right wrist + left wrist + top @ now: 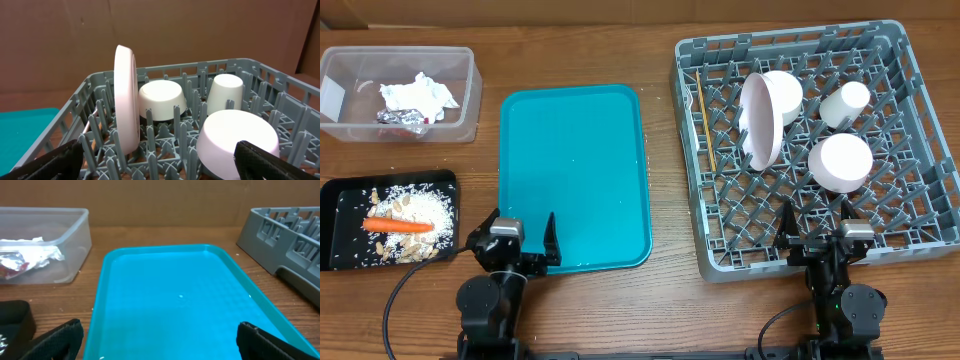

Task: Sort waste into correct bins and load items into the dishwasher rack

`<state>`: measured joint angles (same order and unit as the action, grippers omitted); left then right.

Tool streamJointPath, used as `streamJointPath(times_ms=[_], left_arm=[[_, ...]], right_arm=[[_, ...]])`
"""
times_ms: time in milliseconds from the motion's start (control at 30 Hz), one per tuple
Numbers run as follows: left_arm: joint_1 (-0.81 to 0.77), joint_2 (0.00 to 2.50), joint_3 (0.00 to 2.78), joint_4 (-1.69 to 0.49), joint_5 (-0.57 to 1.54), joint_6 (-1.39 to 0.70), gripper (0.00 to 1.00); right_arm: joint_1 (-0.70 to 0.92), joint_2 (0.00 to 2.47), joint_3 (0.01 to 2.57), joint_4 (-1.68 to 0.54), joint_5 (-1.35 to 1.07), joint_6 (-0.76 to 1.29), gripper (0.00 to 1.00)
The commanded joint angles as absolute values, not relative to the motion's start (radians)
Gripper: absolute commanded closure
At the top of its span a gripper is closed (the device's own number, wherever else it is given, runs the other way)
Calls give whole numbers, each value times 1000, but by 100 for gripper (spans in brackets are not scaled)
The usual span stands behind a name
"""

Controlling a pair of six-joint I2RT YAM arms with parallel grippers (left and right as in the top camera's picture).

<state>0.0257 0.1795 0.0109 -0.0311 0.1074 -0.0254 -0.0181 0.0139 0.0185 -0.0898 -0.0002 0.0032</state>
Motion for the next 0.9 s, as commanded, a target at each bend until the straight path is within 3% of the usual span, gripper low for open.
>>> streamJointPath(times_ms=[0,267,867], left_arm=[[21,121,5,-73,69,-20,0],[21,-1,5,-67,70,-22,0],[21,4,5,-71,71,-22,0]], right_arm=[[-15,3,8,-84,-2,-1,0],[-15,3,8,-84,-1,-1,0],[-15,3,8,-84,-1,-1,0]])
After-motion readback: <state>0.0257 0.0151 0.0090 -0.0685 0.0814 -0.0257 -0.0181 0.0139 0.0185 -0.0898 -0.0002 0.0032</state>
